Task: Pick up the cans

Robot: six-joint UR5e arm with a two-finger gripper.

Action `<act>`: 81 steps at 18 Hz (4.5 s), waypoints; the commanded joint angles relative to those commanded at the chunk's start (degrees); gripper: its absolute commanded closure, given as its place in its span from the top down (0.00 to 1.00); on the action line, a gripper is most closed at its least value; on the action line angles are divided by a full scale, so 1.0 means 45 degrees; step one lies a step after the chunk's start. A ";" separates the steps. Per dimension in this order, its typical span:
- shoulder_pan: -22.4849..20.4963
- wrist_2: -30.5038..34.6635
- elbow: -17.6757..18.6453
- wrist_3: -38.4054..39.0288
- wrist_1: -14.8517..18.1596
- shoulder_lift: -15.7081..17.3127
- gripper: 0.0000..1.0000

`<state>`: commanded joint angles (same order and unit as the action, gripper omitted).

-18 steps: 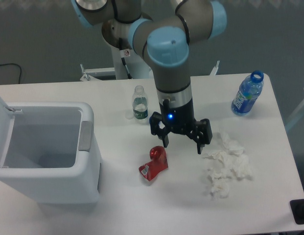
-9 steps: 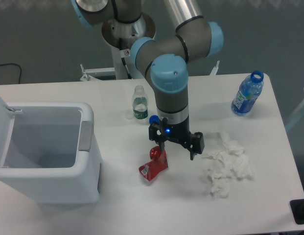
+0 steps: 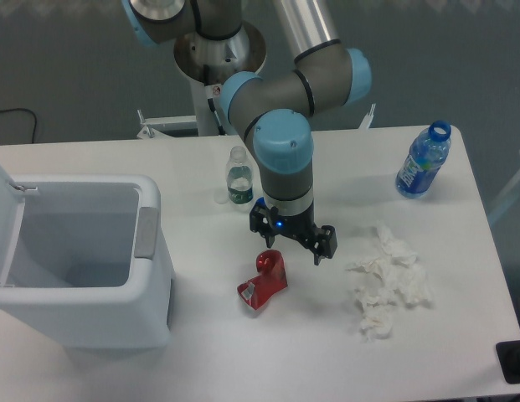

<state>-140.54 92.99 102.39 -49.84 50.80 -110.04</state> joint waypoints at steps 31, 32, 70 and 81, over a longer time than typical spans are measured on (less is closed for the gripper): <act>0.2011 0.0468 -0.1971 -0.2909 0.0000 -0.2168 1.00; 0.2011 0.0468 -0.1971 -0.2909 0.0000 -0.2187 1.00; 0.2148 0.0488 -0.1893 -0.2635 0.0000 -0.2715 0.75; 0.2129 0.0488 -0.2068 -0.2694 0.0020 -0.2656 0.65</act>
<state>-130.96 95.18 93.08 -61.96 50.89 -121.99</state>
